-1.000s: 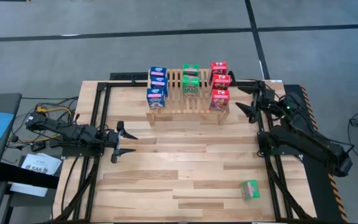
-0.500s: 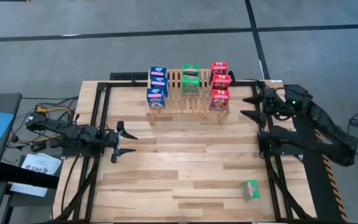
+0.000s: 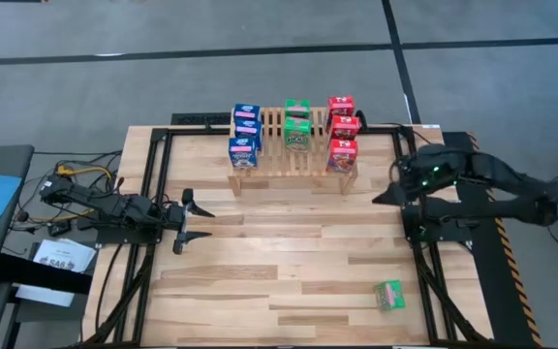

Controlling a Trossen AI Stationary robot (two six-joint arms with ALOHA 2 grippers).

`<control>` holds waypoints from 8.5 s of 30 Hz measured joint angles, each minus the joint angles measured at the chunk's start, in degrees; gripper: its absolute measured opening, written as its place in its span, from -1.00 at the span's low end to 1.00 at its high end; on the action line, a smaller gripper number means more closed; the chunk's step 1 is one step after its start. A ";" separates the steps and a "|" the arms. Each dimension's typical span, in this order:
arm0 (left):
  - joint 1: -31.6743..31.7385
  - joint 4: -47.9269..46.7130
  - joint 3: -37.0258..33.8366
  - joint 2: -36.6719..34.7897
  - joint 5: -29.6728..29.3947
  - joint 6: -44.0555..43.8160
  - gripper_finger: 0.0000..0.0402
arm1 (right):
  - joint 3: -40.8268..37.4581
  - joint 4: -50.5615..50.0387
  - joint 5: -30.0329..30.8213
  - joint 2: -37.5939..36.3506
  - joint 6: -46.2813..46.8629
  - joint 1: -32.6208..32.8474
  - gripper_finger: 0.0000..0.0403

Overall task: Stack cereal on shelf
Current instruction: Put the green cereal box on the shelf aligned with the other green cereal boxes

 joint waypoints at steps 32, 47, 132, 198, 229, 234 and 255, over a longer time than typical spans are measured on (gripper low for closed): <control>0.01 0.01 0.00 -0.01 0.00 0.00 0.22 | 7.40 -5.36 19.56 31.08 59.31 57.66 0.77; -0.01 -0.02 0.00 0.00 0.00 0.00 0.22 | 9.29 -4.92 21.45 42.45 71.11 67.72 0.85; -0.01 -0.02 0.00 0.20 -0.02 -0.02 0.22 | 37.64 -8.24 21.16 63.19 -37.44 21.01 -0.12; 0.01 -0.02 0.00 3.43 0.00 0.00 0.22 | 39.66 -1.51 25.73 75.68 -55.28 20.58 0.12; 0.01 -0.02 0.00 3.37 -0.02 0.00 0.22 | 39.63 -1.87 25.67 65.17 -54.04 20.00 0.35; 0.01 -0.02 0.00 3.37 0.00 0.00 0.22 | 39.63 -0.43 25.77 58.25 -50.83 21.89 0.35; 0.01 -0.02 0.00 3.37 0.00 -0.01 0.22 | 6.92 32.74 60.10 33.85 -50.87 50.97 0.35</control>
